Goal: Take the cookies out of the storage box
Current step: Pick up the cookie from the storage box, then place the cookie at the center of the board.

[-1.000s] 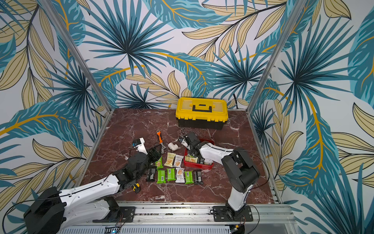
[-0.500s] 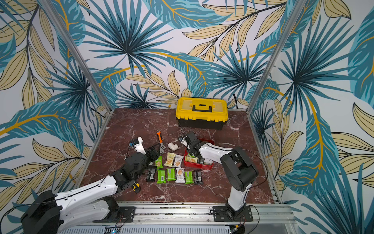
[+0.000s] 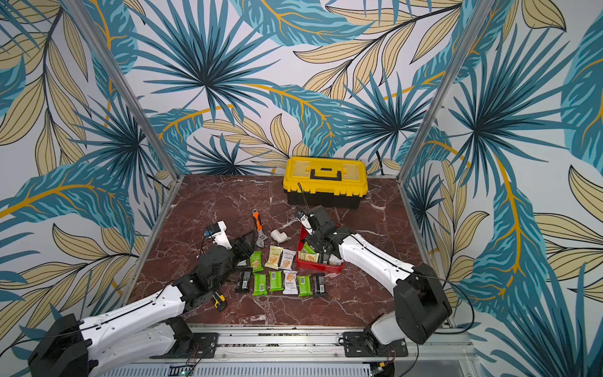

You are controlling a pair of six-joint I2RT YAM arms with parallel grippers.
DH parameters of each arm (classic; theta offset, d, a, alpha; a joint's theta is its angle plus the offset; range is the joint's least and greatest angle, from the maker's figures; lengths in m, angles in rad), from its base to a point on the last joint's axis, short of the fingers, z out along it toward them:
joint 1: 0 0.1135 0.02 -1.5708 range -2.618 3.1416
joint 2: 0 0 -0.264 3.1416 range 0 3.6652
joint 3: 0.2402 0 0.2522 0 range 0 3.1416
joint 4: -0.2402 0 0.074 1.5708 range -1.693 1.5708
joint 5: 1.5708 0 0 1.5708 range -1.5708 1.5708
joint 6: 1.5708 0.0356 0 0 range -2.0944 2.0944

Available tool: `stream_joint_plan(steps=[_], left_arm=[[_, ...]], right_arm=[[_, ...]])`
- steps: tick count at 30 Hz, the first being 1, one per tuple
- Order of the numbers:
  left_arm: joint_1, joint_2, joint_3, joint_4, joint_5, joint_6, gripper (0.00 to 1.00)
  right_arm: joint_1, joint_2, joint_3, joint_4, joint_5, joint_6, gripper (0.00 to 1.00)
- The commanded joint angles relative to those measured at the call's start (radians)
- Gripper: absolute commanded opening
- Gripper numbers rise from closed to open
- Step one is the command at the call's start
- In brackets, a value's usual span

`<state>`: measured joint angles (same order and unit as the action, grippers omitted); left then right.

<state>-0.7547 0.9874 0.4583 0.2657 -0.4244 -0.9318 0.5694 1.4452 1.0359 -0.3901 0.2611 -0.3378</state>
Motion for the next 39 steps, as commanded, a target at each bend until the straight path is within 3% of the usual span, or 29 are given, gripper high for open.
stream_joint_plan(steps=[1,8,13,18,22,28,39], left_arm=[[0.021,-0.061,-0.018,-0.110,-0.038,0.025,0.57],[0.059,-0.192,0.017,-0.485,-0.119,-0.075,0.56],[0.101,-0.310,0.074,-0.786,-0.191,-0.046,0.55],[0.215,-0.392,0.116,-0.951,-0.151,0.003,0.55],[0.296,-0.457,0.111,-0.998,-0.091,-0.026,0.55],[0.304,-0.512,0.093,-1.065,-0.086,-0.078,0.54],[0.304,-0.679,0.039,-1.099,-0.128,-0.116,0.55]], right_arm=[[0.001,-0.066,0.028,-0.125,-0.163,0.180,0.09],[0.026,-0.117,0.032,-0.080,-0.480,0.484,0.09],[0.117,-0.034,0.106,-0.051,-0.515,0.579,0.09],[0.226,0.142,0.247,-0.041,-0.552,0.592,0.09],[0.308,0.318,0.403,-0.098,-0.611,0.596,0.09],[0.368,0.563,0.642,-0.259,-0.705,0.547,0.10],[0.428,0.798,0.836,-0.315,-0.741,0.491,0.10]])
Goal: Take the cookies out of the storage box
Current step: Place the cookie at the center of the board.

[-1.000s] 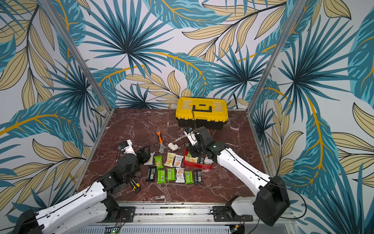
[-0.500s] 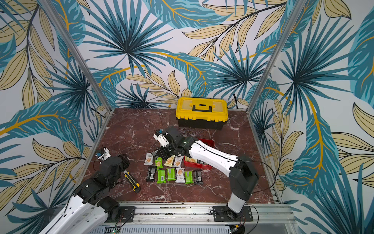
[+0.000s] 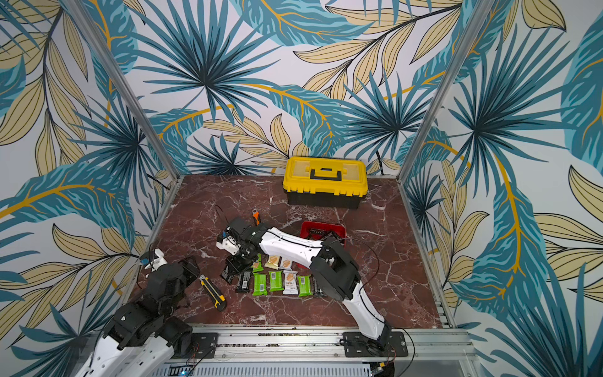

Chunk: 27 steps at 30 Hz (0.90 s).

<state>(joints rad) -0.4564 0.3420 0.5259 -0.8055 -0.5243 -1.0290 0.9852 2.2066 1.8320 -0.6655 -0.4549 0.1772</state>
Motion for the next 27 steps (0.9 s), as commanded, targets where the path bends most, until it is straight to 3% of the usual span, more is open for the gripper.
stream_joint_plan(steps=[1,7,11,18,23,27], left_arm=[[0.005,-0.042,-0.030,-0.031,-0.029,-0.019,0.55],[0.005,-0.048,-0.040,-0.022,-0.016,-0.011,0.55],[0.005,-0.047,-0.047,0.007,-0.001,-0.004,0.55],[0.005,-0.002,-0.038,0.086,0.027,0.059,0.55],[0.005,0.082,-0.011,0.161,0.083,0.135,0.56],[0.005,0.144,-0.006,0.277,0.150,0.194,0.56]], right_arm=[[0.014,0.054,0.050,-0.042,-0.027,-0.021,0.10],[0.024,0.124,0.093,-0.052,-0.052,-0.021,0.15],[0.027,0.120,0.098,-0.052,0.002,-0.023,0.30],[0.027,-0.010,0.071,-0.048,0.269,-0.022,0.59],[0.026,-0.162,0.003,-0.027,0.423,-0.045,0.60],[0.023,-0.324,-0.144,0.049,0.557,-0.014,0.60]])
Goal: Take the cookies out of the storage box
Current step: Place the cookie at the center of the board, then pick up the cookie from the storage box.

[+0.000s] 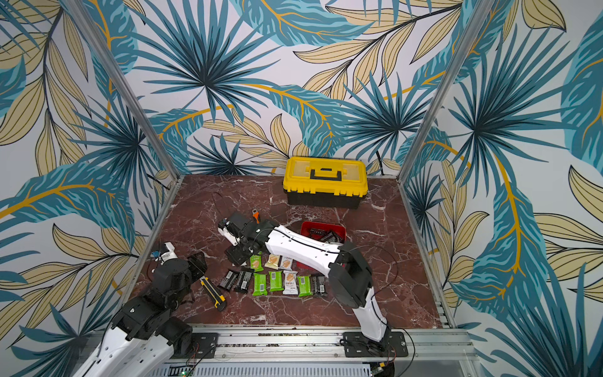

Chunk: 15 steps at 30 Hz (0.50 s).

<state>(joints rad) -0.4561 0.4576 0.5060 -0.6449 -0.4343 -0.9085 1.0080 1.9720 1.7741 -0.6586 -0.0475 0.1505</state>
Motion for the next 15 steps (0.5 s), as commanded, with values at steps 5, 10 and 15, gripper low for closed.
stream_joint_plan(steps=[5,10,15], left_arm=[[0.002,0.159,0.056,0.234,0.187,0.136,0.57],[-0.044,0.323,0.131,0.319,0.270,0.226,0.57],[-0.186,0.505,0.229,0.412,0.254,0.309,0.59]], right_arm=[[-0.027,-0.296,-0.292,0.082,0.340,0.115,0.60],[-0.116,-0.519,-0.503,0.082,0.405,0.254,0.59],[-0.304,-0.704,-0.681,0.064,0.329,0.354,0.58]])
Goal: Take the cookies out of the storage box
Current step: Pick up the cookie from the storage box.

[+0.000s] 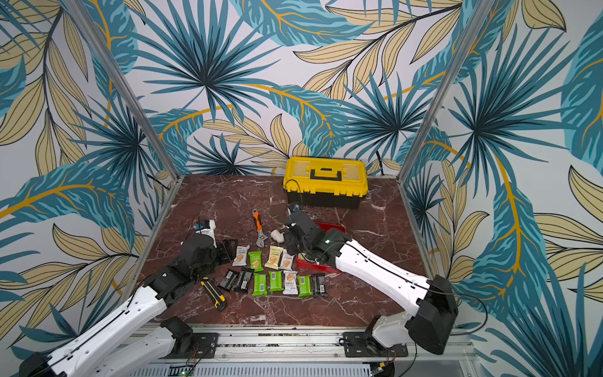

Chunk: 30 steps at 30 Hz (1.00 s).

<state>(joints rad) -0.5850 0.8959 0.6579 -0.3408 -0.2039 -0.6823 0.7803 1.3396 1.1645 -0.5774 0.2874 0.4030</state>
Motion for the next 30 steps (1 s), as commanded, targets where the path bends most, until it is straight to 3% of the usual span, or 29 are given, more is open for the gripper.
stream_joint_plan(steps=[1,4,6,14,21,30], left_arm=[[-0.081,0.104,0.097,0.119,0.028,0.088,0.59],[-0.148,0.222,0.154,0.165,0.038,0.091,0.59],[-0.180,0.299,0.186,0.198,0.049,0.064,0.59],[-0.197,0.468,0.126,0.475,0.083,-0.204,0.58],[-0.197,0.437,0.052,0.520,-0.028,-0.279,0.58],[-0.196,0.334,-0.050,0.522,-0.166,-0.321,0.58]], right_arm=[[-0.111,-0.091,-0.092,-0.022,-0.028,0.106,0.58],[-0.183,-0.122,-0.124,-0.031,-0.083,0.033,0.58],[-0.190,-0.099,-0.106,-0.064,-0.055,-0.075,0.58],[-0.191,0.118,-0.061,-0.043,0.080,-0.563,0.57],[-0.193,0.279,-0.051,0.103,0.118,-0.842,0.57],[-0.210,0.425,-0.010,0.208,0.132,-0.932,0.51]])
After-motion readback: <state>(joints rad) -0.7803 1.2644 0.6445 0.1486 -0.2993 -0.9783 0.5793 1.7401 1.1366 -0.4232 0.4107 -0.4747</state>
